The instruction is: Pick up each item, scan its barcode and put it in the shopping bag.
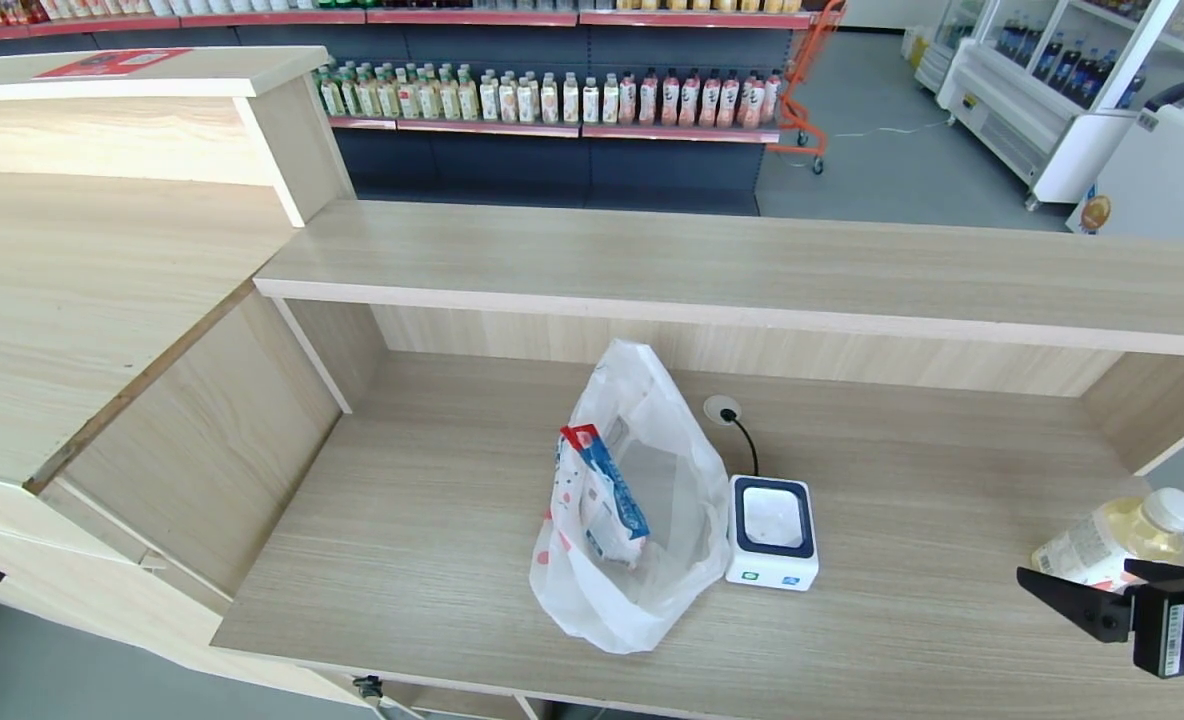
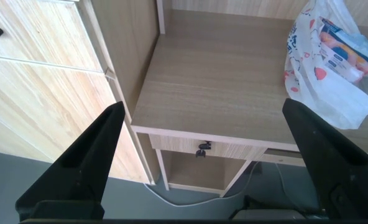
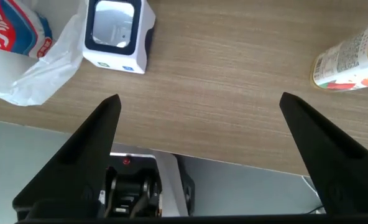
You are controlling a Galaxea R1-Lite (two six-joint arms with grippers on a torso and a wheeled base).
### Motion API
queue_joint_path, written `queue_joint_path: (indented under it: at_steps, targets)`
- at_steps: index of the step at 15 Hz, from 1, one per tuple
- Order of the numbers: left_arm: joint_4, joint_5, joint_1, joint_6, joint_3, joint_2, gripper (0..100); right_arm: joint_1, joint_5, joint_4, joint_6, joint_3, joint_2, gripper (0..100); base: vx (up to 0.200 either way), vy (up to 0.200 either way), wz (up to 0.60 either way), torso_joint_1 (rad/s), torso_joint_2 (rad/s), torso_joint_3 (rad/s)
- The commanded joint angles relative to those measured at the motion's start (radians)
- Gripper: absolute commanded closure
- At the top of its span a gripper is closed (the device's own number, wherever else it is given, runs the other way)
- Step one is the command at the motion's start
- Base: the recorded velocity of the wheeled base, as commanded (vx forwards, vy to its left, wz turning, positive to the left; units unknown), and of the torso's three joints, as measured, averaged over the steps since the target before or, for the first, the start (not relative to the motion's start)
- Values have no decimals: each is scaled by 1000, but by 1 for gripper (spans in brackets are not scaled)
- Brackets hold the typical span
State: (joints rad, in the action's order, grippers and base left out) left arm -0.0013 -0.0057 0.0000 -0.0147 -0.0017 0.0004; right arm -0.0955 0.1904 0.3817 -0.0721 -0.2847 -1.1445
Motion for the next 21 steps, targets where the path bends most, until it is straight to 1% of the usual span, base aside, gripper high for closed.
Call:
queue_joint_path:
  at_steps: [1, 3, 6, 7, 8, 9, 12, 15, 16, 17, 18, 21]
  targets:
    - [0, 0, 0, -1, 0, 0, 0, -1, 0, 0, 3, -5, -14, 0, -200, 0, 0, 2, 2, 7]
    - [0, 0, 0, 1, 0, 0, 0, -1, 1, 0, 3, -7, -18, 0, -200, 0, 0, 19, 10, 2]
    - [0, 0, 0, 4, 0, 0, 0, -3, -3, 0, 40, -7, -32, 0, -200, 0, 0, -14, 1, 2]
    - [0, 0, 0, 1, 0, 0, 0, -9, -3, 2, 40, -8, -41, 0, 0, 0, 0, 0, 0, 0]
    - [0, 0, 0, -2, 0, 0, 0, -36, 0, 2, 40, -21, -55, 0, 0, 0, 0, 0, 0, 0]
    - [0, -2, 0, 4, 0, 0, 0, -47, 1, 3, 43, -31, -74, 0, 0, 0, 0, 0, 0, 0]
    - [0, -2, 0, 9, 0, 0, 0, -87, 23, 6, 78, -50, -109, 0, 0, -200, 0, -2, -2, 2]
    - [0, -2, 0, 9, 0, 0, 0, -99, 112, 9, 153, -50, -129, 0, 0, -200, 0, 14, 5, 2]
    - [0, -2, 0, 9, 0, 0, 0, -108, 123, 11, 153, -48, -136, 0, 0, -200, 0, -2, 7, 2]
    - [0, -2, 0, 10, 0, 0, 0, -118, 123, 26, 150, -47, -153, 0, 0, -200, 0, 7, 2, 2]
    - [0, -2, 0, 10, 0, 0, 0, -125, 123, 74, 144, -41, -178, 0, 0, -200, 0, 7, 2, 2]
    - [0, -2, 0, 10, 0, 0, 0, -156, 123, 272, 75, -13, -285, 0, 0, -200, 0, 1, 4, 4]
